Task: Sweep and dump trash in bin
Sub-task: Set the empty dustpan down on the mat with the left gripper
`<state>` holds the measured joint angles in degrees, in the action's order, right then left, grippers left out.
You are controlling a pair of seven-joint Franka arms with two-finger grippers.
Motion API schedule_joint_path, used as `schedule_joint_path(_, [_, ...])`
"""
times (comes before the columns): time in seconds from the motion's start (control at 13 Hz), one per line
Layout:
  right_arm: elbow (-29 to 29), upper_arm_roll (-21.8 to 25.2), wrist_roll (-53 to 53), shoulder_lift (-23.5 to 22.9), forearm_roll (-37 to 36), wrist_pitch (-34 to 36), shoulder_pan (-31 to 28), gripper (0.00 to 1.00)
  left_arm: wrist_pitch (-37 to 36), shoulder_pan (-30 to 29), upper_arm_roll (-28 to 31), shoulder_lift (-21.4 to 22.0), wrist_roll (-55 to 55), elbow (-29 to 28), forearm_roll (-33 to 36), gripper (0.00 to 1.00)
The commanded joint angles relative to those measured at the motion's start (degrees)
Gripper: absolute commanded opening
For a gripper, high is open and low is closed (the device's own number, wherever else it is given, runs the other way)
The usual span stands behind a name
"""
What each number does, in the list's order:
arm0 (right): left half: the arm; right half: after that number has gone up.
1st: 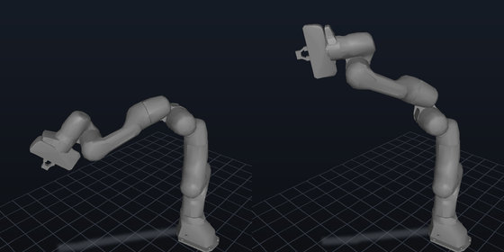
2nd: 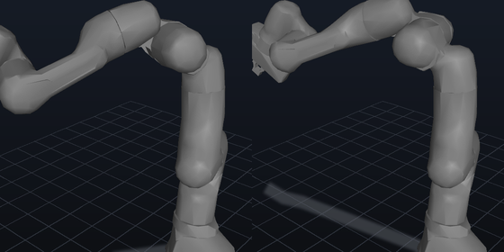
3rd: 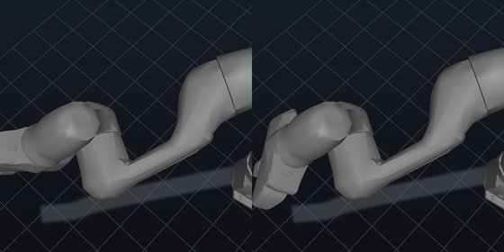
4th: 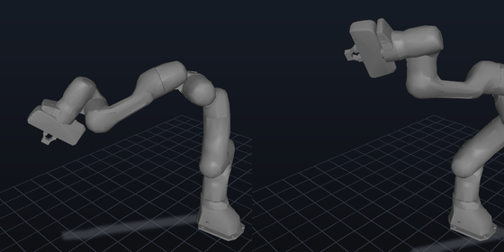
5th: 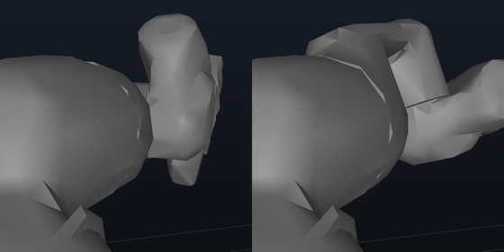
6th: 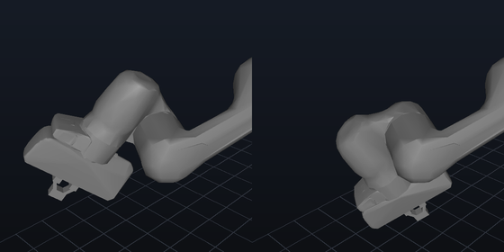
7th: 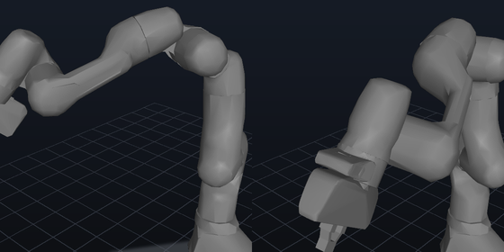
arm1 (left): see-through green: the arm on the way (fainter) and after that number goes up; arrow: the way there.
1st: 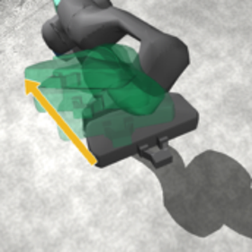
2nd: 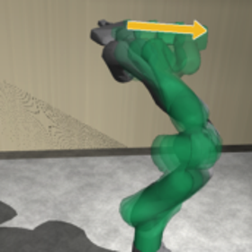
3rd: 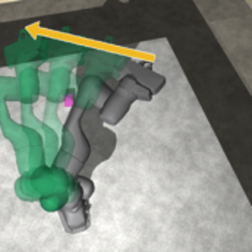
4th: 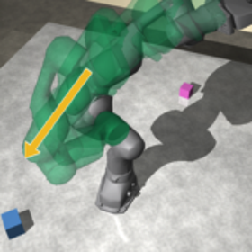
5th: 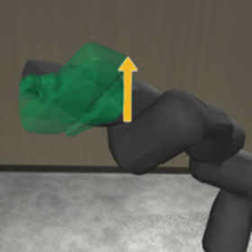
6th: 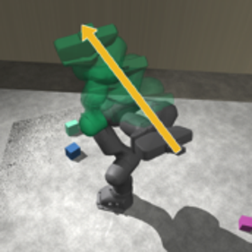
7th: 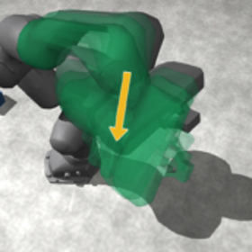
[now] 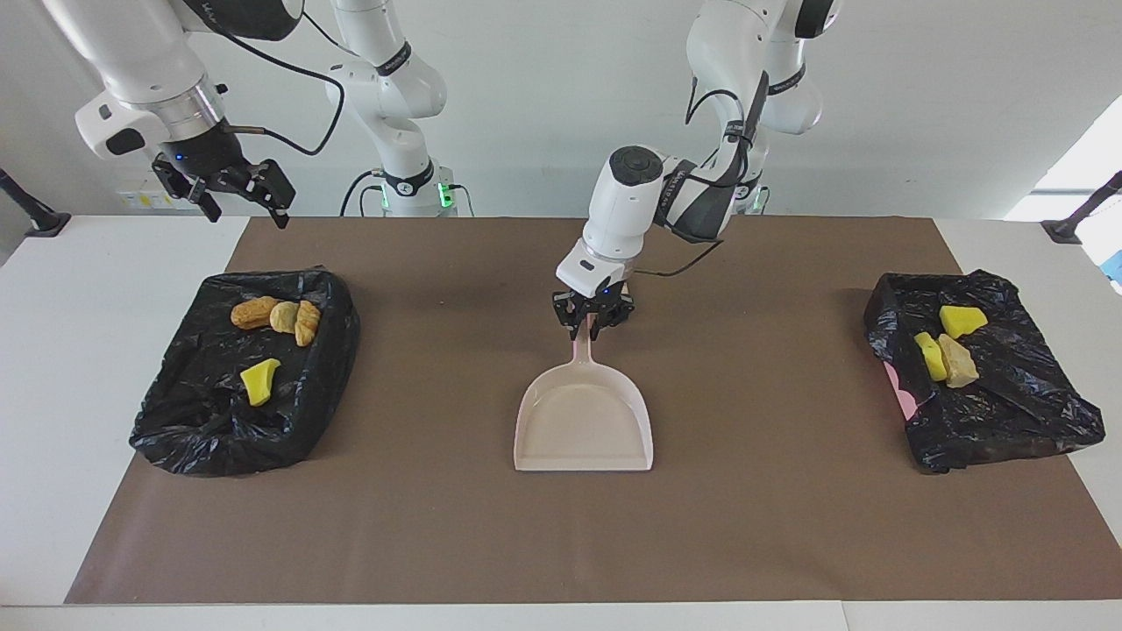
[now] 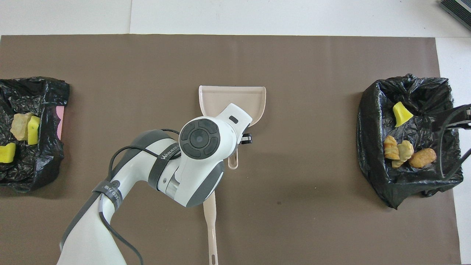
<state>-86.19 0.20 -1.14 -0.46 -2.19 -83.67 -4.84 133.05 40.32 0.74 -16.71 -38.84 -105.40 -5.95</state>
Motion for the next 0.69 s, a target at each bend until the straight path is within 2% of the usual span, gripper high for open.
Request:
schedule_joint_path(0.0, [-1.53,-0.11,-0.53,1.17,1.14,-1.93,-0.17,1.00,0.90,1.34,1.20,0.28,-2.03,-0.51,-0.82,0.92])
schedule_joint_path(0.08, [-1.70,-0.03,-0.53,1.34,1.22,-1.59,-0.51,1.00,0.20,1.34,1.28,0.28,-1.94,-0.42,-0.73,1.00])
schedule_joint_path(0.31, [-2.57,0.06,-2.10,1.78,4.03,-1.75,-0.87,1.00,-2.17,-0.06,2.07,1.59,-1.59,-0.24,-0.21,1.00])
schedule_joint_path(0.62, [-3.45,-0.55,-2.29,2.13,3.42,-3.42,0.01,1.00,-9.89,-7.43,2.87,5.80,1.03,0.20,0.23,1.00])
